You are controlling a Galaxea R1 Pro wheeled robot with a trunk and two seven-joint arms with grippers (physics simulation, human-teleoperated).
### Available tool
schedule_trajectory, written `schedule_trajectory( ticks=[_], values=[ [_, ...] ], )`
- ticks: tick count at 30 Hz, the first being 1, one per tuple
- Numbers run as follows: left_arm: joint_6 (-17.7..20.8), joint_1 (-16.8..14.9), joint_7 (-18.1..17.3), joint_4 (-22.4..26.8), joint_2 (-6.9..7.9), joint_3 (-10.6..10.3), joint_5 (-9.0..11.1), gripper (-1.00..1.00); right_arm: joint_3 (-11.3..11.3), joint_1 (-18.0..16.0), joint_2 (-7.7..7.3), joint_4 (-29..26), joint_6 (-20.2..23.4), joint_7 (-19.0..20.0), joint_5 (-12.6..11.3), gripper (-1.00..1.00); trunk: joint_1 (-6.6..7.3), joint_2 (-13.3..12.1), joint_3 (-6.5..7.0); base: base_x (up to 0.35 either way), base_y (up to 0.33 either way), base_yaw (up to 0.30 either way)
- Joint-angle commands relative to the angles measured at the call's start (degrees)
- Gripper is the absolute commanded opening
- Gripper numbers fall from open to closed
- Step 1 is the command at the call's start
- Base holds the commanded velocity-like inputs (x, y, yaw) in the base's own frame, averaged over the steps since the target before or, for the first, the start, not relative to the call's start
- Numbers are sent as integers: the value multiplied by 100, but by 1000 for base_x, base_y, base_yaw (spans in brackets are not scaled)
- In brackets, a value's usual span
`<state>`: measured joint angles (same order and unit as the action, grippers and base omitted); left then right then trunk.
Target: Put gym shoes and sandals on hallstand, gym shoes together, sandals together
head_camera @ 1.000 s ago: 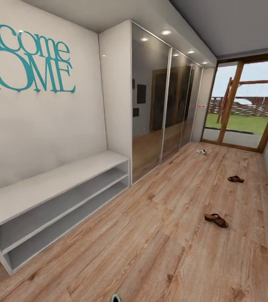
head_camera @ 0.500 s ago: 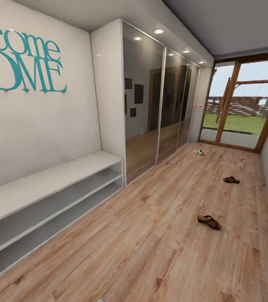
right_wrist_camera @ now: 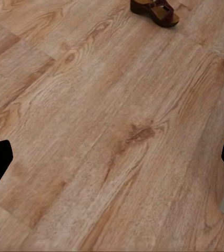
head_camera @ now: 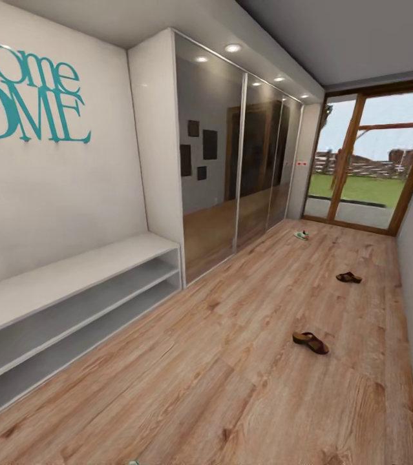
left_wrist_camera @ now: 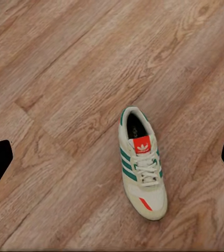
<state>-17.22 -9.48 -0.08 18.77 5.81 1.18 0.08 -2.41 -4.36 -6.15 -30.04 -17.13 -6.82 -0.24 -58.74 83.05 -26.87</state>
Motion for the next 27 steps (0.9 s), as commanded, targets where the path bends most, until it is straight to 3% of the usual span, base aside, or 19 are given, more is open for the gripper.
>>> schedule_trajectory(
  ticks=[1, 19, 27],
  values=[
    [-18, -3, -1, 0, -1, 12, 0, 100, 3, -4, 0, 3, -20, -11, -2, 100, 2, 3, -6, -91, -238, 0],
    [-16, -10, 16, 30, -4, 20, 0, 100, 4, -4, 0, 7, -18, -11, -1, 100, 2, 3, -6, -17, -54, 0],
    [-18, -9, 17, 38, -1, 16, 0, 100, 3, -4, 0, 7, -19, -12, 0, 100, 2, 3, -6, 70, -201, 0]
  ],
)
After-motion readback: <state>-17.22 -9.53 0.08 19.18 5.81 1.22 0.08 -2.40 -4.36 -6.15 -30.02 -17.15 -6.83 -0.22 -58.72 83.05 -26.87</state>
